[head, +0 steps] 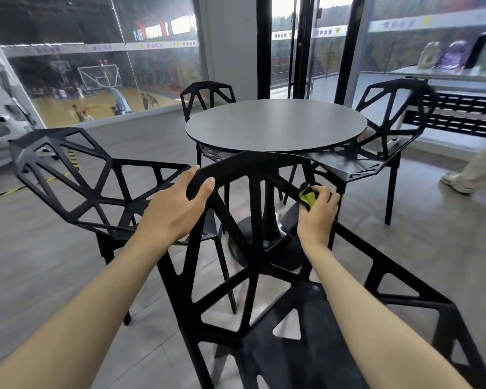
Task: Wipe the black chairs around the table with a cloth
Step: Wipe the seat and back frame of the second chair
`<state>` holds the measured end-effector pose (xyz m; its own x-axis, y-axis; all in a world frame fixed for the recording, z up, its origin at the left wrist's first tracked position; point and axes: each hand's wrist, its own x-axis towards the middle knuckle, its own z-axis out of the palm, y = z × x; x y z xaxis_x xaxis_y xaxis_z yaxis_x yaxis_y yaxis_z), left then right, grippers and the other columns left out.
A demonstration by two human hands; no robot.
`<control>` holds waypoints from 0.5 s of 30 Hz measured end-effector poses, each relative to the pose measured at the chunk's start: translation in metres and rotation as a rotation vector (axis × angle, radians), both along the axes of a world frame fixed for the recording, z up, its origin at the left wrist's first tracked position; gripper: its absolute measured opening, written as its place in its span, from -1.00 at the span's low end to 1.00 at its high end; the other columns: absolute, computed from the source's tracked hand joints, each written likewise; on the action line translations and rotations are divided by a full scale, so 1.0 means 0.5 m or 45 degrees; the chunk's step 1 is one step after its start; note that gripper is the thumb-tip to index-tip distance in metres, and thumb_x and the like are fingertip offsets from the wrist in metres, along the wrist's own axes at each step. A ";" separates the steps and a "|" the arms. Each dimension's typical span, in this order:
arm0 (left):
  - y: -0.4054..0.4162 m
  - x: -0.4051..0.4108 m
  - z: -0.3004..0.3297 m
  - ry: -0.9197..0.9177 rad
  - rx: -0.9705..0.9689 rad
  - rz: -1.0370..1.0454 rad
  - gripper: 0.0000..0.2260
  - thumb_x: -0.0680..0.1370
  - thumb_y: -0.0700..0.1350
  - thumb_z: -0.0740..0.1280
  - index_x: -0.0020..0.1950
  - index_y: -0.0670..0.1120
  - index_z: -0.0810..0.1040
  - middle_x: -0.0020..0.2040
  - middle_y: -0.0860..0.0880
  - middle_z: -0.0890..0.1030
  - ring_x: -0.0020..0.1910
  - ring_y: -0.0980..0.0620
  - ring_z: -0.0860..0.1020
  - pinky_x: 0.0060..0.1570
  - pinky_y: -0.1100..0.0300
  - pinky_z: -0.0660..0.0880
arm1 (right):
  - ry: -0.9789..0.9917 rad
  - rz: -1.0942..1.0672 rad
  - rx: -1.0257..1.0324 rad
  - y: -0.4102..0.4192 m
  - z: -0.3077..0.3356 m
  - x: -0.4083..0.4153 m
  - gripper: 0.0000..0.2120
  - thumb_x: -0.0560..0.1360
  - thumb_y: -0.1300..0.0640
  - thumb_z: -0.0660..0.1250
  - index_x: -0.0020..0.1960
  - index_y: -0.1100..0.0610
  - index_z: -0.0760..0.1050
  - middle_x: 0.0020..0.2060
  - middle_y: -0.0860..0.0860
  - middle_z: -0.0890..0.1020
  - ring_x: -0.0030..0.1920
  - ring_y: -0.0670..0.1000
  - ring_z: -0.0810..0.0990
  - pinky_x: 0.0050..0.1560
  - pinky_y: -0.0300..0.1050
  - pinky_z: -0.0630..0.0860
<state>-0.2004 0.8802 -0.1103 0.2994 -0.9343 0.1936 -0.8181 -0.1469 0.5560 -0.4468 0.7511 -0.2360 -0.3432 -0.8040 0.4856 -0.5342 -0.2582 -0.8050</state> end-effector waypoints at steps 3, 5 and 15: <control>-0.001 0.004 -0.001 -0.004 0.006 0.000 -0.41 0.59 0.47 0.00 0.61 0.34 0.16 0.39 -0.08 0.57 0.40 -0.21 0.48 0.35 -0.13 0.43 | 0.121 0.136 -0.159 0.008 0.050 0.078 -0.58 0.48 0.31 0.46 0.27 0.08 0.44 0.27 0.10 0.41 0.28 0.13 0.47 0.20 -0.10 0.48; -0.003 0.007 -0.002 -0.003 -0.001 -0.003 -0.42 0.59 0.48 0.01 0.59 0.35 0.17 0.37 -0.08 0.58 0.40 -0.22 0.49 0.35 -0.14 0.43 | 0.228 0.194 -0.243 0.007 0.075 0.110 -0.55 0.46 0.32 0.48 0.28 0.07 0.47 0.26 0.10 0.42 0.27 0.14 0.46 0.20 -0.15 0.38; 0.001 -0.005 0.005 -0.008 -0.007 -0.020 -0.46 0.65 0.39 0.04 0.62 0.30 0.18 0.46 -0.11 0.51 0.46 -0.22 0.42 0.32 -0.10 0.37 | 0.379 -0.029 0.078 -0.003 -0.064 -0.063 -0.54 0.46 0.36 0.41 0.26 0.03 0.42 0.27 0.14 0.37 0.26 0.23 0.43 -0.01 0.20 0.64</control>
